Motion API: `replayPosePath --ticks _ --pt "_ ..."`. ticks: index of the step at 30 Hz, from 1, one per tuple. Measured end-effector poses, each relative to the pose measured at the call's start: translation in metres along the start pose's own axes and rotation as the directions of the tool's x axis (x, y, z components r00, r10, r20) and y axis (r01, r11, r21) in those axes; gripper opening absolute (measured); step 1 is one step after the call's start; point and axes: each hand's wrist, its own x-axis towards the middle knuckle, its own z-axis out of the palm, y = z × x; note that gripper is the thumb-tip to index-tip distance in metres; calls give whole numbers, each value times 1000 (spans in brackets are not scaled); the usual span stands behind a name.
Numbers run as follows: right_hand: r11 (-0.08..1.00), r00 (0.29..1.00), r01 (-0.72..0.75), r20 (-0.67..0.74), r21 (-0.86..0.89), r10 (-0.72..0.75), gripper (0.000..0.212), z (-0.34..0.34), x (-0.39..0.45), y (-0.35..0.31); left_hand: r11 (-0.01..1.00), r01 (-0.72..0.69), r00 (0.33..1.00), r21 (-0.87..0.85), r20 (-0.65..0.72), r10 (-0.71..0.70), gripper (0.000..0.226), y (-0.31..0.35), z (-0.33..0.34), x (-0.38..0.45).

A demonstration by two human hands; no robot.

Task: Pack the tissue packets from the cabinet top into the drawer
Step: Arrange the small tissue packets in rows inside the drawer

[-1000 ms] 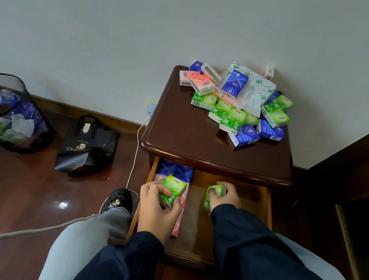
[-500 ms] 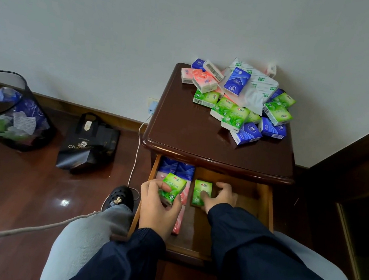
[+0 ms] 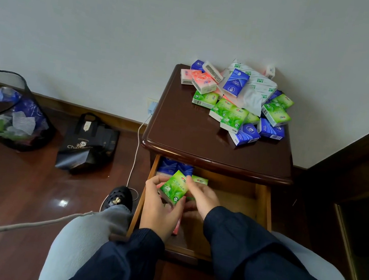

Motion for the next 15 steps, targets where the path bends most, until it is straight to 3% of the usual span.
replayPosePath --ticks 1,3,5,10,15 --pt "998 995 -37 92 56 32 53 3 -3 0 1000 -3 1000 -7 27 3 67 -1 0 0" --pt "999 993 -13 118 29 10 52 4 -4 2 999 -27 997 18 77 25 68 -4 0 -1" --pt "999 998 42 55 -25 -41 43 -2 -3 4 998 -39 991 58 128 31 65 -8 1 -1" --pt "994 998 58 -42 88 -54 31 -33 3 7 960 -81 956 269 294 -2 64 -12 3 1" --pt "986 969 70 -226 -153 -104 45 -66 18 10 879 -165 950 447 310 20 48 -15 4 4"
